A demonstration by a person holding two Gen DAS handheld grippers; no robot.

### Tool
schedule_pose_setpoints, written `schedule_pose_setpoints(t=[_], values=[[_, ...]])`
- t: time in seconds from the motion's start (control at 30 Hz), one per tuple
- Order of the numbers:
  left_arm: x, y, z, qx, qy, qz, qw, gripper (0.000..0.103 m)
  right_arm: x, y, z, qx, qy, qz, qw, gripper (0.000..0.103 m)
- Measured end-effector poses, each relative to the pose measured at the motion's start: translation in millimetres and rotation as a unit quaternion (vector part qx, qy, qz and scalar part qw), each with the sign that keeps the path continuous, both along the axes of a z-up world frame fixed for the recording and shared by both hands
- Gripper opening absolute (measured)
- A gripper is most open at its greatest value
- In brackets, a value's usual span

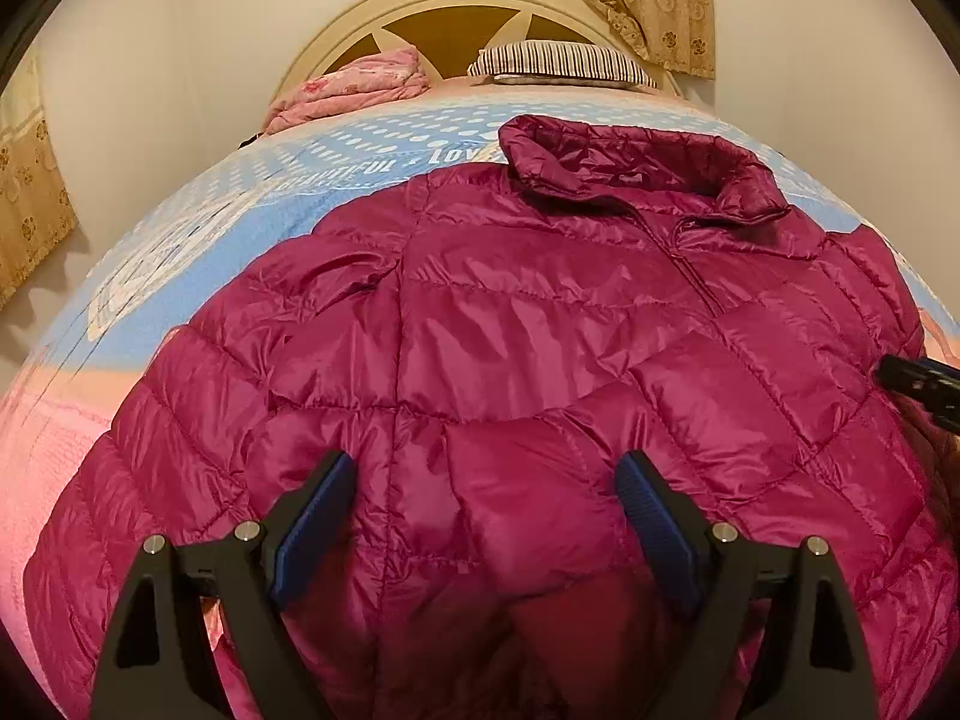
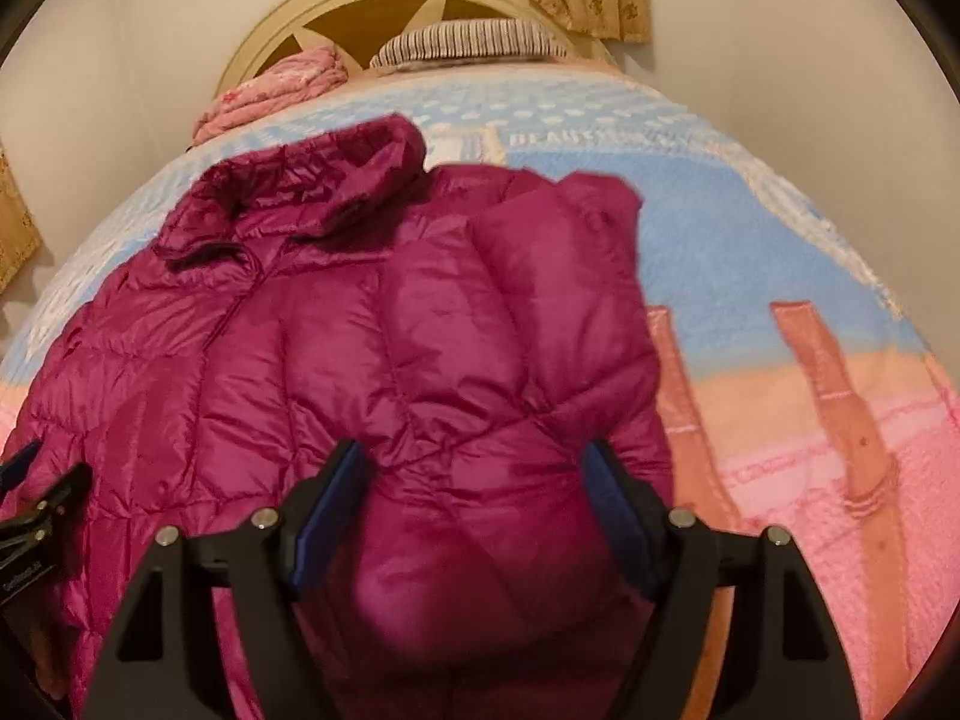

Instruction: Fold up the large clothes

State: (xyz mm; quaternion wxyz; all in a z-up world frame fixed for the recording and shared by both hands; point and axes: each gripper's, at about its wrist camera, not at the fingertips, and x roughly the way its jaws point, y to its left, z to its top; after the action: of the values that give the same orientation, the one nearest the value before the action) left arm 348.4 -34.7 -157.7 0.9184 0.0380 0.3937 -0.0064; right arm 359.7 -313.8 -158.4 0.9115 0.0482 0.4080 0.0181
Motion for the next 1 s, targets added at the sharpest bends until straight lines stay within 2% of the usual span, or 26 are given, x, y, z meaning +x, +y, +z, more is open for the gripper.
schedule_pose_setpoints(t=[0.13, 0.27, 0.33, 0.43, 0.57, 0.8, 0.9, 1.0], values=[[-5, 3, 4, -0.004, -0.002, 0.007, 1.0, 0.089, -23, 8, 8, 0.016, -0.004, 0.001, 1.0, 0.078], [-19, 14, 16, -0.019, 0.0, 0.013, 0.9997, 0.089, -29, 36, -1, -0.013, 0.01, 0.041, 0.999, 0.083], [-30, 25, 22, -0.022, 0.003, 0.013, 0.9997, 0.09, -28, 39, -11, -0.027, 0.019, 0.042, 0.999, 0.083], [-49, 50, 35, -0.022, -0.009, 0.026, 0.9994, 0.089, -38, 40, 1, -0.035, 0.007, 0.035, 0.999, 0.083], [-82, 105, 51, -0.003, -0.041, 0.073, 0.9964, 0.09, -64, 57, 20, -0.038, -0.022, 0.057, 0.997, 0.087], [-115, 199, 43, 0.041, -0.026, 0.173, 0.9837, 0.089, -86, 94, 16, -0.031, -0.035, 0.096, 0.994, 0.088], [-127, 238, 33, 0.034, -0.004, 0.216, 0.9757, 0.089, -93, 107, 6, -0.055, -0.047, 0.098, 0.993, 0.088], [-136, 261, 26, -0.006, 0.013, 0.238, 0.9711, 0.089, -97, 115, -5, -0.072, -0.039, 0.102, 0.991, 0.088]])
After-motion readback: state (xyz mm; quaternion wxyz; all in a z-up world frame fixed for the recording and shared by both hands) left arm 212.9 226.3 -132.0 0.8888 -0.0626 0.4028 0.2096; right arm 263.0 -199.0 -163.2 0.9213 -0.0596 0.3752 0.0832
